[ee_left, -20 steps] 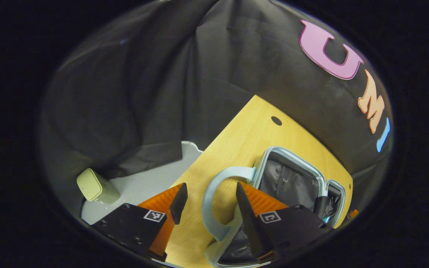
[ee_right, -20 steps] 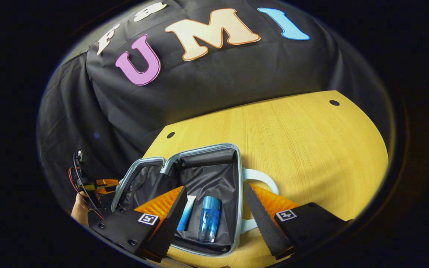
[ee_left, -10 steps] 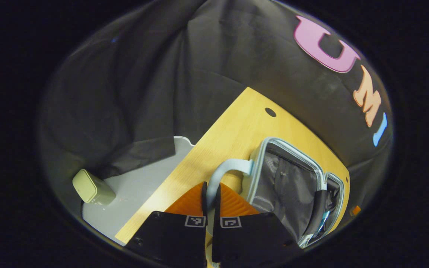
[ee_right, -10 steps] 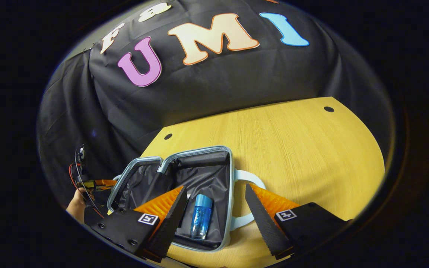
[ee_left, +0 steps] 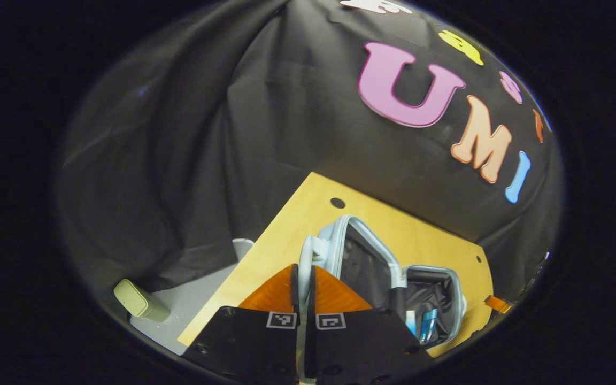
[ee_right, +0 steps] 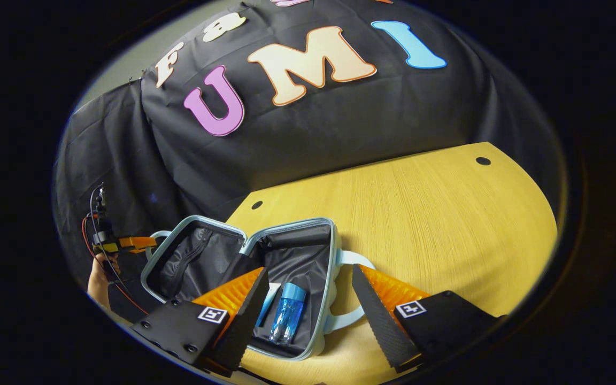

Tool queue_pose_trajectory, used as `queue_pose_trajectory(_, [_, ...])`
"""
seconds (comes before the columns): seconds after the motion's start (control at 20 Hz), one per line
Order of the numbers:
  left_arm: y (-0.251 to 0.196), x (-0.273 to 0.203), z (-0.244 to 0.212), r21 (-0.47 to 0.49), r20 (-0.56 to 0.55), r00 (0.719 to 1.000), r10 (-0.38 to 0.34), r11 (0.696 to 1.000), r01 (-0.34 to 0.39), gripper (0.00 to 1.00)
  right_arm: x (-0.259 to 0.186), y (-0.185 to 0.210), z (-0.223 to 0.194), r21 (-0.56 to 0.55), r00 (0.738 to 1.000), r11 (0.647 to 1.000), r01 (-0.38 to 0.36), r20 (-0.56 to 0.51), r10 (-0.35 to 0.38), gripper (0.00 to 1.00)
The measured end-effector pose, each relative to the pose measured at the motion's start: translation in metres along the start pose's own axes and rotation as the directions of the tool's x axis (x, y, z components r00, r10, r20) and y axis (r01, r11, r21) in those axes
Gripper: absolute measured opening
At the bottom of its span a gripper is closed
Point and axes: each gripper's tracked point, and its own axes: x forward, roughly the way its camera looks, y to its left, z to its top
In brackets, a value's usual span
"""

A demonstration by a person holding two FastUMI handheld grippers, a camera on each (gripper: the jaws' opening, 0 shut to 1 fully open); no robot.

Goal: First open the suitcase, pack the skin care products into it, and then close the suitcase.

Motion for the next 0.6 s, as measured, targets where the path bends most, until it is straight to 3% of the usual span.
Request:
queue_pose_trajectory(0.35, [-0.106, -0.043, 0.03, 0.036, 0.098, 0.985, -0.14, 0.99, 0.137, 0.0, -0.029, -0.02, 0.028, -0.017, 0.998, 0.999, -0.044, 0.042, 0.045, 0.98])
queue_pose_trajectory(0.6, [-0.185, -0.057, 0.03, 0.083, 0.11, 0.961, -0.254, 0.966, 0.246, 0.0, -0.051, -0.037, 0.04, -0.053, 0.996, 0.998, -0.047, 0.07, 0.05, 0.98])
